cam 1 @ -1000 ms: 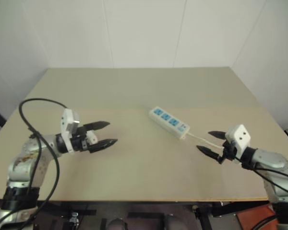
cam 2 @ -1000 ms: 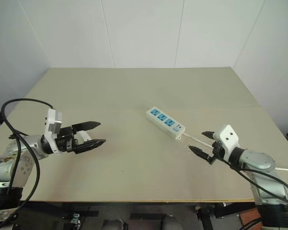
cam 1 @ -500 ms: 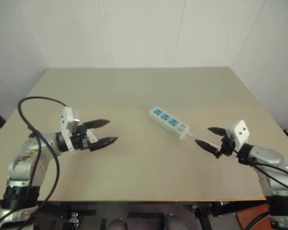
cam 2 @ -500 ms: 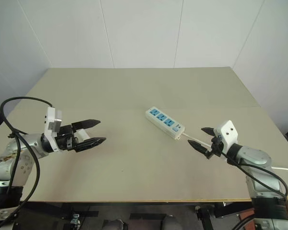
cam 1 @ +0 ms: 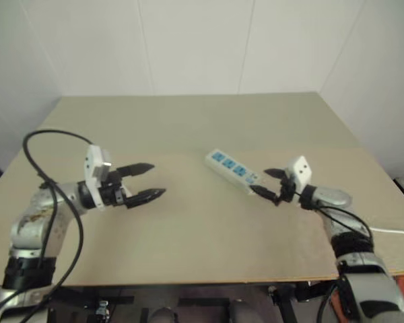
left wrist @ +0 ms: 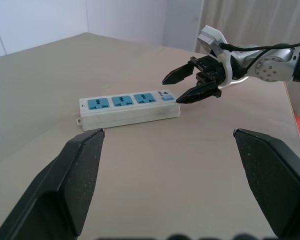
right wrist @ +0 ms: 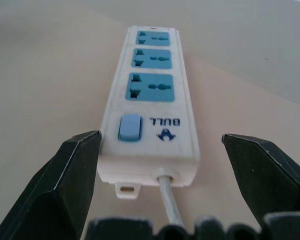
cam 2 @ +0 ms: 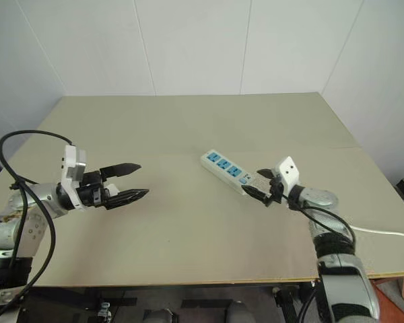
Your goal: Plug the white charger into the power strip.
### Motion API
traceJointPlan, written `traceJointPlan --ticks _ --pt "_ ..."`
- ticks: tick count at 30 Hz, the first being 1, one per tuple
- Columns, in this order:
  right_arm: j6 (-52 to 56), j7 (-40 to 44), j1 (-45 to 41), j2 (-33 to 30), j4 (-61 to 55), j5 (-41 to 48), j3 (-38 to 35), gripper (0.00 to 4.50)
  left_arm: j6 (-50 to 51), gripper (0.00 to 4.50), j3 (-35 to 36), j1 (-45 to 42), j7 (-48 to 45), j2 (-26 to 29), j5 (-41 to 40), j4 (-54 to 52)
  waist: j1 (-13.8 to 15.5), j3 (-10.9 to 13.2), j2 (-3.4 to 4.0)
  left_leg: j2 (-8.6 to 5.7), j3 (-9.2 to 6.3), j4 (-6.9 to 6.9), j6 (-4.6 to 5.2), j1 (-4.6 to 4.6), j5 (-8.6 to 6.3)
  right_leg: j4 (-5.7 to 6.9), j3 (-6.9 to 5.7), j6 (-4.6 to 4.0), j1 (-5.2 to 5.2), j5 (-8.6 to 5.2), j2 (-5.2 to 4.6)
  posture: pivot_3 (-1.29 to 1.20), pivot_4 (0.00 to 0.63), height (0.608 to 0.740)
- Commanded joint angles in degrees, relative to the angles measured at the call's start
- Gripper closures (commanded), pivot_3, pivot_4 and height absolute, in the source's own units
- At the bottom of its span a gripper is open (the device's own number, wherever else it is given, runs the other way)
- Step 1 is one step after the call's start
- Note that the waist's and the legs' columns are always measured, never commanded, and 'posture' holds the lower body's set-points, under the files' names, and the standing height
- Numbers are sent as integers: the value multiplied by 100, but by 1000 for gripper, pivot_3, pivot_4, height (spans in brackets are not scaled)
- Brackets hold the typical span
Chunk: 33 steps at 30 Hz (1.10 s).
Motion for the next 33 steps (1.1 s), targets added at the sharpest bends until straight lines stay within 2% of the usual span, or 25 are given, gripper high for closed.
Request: traceJointPlan --ticks 1,8,19,22,24,29,33 --pt "-481 47 -358 118 580 -169 59 29 13 0 194 133 95 55 -136 -363 -2 0 0 0 0 0 0 0 0 0 0 0 0 0 0 0 150 740" --pt "-925 -187 -811 341 1619 -341 -29 29 87 0 362 422 287 74 -243 -675 -4 0 0 -1 0 0 -1 1 0 1 1 -1 0 1 -2 0 150 740" --pt "-1318 -109 -742 513 1860 -381 -138 29 80 0 326 514 370 111 -307 -743 -62 -1 2 0 1 -1 -1 9 0 5 4 -1 3 1 0 0 150 740" --pt "-1488 -48 -754 517 1904 -433 -116 561 58 0 276 427 333 106 -284 -669 -88 -1 2 0 1 -1 -1 8 0 5 4 -1 3 1 0 0 150 740" --pt "-1442 -174 -807 535 1951 -492 -118 1095 49 0 252 388 326 93 -269 -641 -103 -1 2 0 1 -2 -1 8 0 4 4 -1 3 1 0 0 150 740" --pt "-1322 -263 -835 541 1974 -565 -99 1092 21 0 211 364 340 47 -237 -618 -121 -1 2 -1 1 -2 -1 10 0 6 6 -1 4 2 0 0 150 740" --pt "-1362 221 -599 493 1594 -411 -112 1092 16 0 212 372 353 24 -258 -645 -120 -1 2 0 1 -2 -1 13 0 7 6 -1 5 1 0 0 150 740"
